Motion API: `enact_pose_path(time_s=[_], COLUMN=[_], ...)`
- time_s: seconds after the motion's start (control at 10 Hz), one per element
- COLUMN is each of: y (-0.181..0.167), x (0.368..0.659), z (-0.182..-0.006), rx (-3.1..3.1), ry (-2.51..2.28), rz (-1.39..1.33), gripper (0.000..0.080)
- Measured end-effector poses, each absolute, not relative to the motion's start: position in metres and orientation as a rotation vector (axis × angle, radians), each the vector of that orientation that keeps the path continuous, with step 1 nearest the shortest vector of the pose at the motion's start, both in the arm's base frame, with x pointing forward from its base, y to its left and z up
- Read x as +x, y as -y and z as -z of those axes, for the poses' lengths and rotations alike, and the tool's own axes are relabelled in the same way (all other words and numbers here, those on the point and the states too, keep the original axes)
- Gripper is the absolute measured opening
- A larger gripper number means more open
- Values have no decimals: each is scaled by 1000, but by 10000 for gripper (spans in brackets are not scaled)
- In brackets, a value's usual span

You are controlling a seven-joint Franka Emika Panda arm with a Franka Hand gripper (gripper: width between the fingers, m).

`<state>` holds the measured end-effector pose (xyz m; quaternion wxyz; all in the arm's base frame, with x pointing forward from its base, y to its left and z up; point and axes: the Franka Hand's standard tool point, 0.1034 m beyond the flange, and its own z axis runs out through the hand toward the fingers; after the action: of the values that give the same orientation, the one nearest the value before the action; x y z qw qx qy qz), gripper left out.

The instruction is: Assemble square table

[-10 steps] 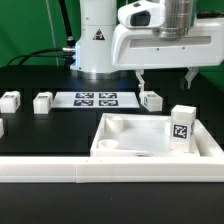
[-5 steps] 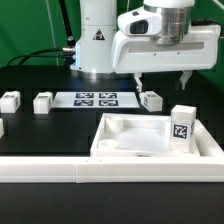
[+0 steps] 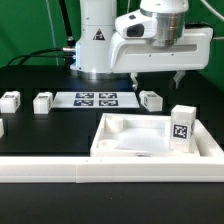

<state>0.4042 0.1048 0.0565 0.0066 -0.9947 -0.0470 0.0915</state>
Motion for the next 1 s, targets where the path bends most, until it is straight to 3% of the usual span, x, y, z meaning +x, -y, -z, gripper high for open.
enact_pose_path(time_s=[0.3,0.8,1.0], y=[-111,-111,-111], x=[387,384,377], z=[-48,-47,-46], rx=[-3117,-3115,-3103], ry=[161,160,157], rz=[-299,-336,-479], gripper=[649,649,649])
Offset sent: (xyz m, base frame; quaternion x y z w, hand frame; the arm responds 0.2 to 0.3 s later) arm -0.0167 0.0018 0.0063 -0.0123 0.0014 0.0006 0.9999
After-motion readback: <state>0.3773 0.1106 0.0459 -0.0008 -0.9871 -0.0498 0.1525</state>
